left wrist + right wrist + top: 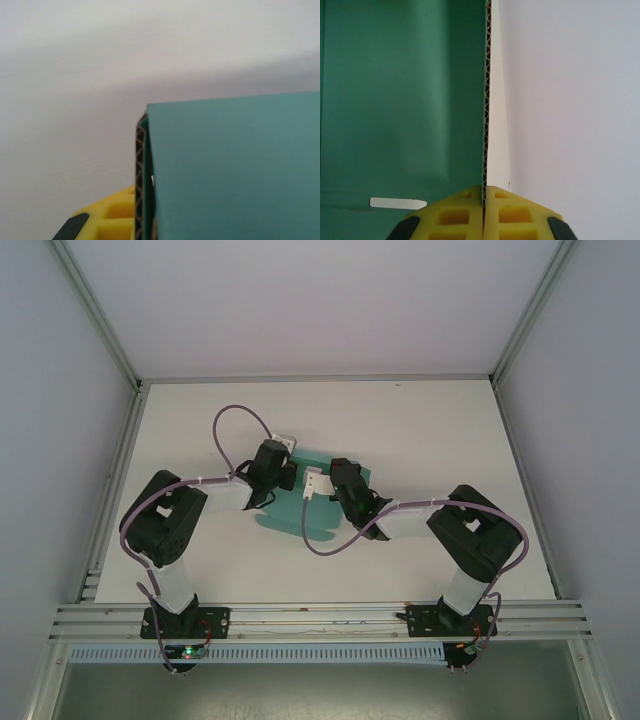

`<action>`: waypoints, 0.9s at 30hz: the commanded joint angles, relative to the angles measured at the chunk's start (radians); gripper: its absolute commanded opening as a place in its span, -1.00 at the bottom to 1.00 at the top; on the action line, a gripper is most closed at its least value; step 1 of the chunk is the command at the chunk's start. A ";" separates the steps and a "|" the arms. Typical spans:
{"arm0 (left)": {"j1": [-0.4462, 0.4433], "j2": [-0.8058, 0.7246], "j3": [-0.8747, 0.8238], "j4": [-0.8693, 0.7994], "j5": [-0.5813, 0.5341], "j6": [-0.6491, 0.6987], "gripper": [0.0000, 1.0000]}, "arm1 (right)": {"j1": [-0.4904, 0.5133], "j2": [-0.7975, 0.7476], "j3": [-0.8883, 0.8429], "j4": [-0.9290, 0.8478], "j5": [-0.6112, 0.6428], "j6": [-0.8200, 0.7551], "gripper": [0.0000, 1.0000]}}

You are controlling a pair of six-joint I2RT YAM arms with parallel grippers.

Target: Assemble paper box

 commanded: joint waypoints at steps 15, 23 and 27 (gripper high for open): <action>0.003 -0.060 -0.060 -0.026 -0.191 -0.092 0.05 | 0.014 0.015 -0.001 -0.107 0.018 0.085 -1.00; 0.009 -0.043 -0.028 0.002 -0.115 -0.053 -0.17 | 0.014 0.019 0.007 -0.122 0.001 0.082 -1.00; 0.008 -0.038 -0.027 0.029 -0.077 -0.041 -0.87 | 0.008 0.009 0.006 -0.122 -0.011 0.092 -1.00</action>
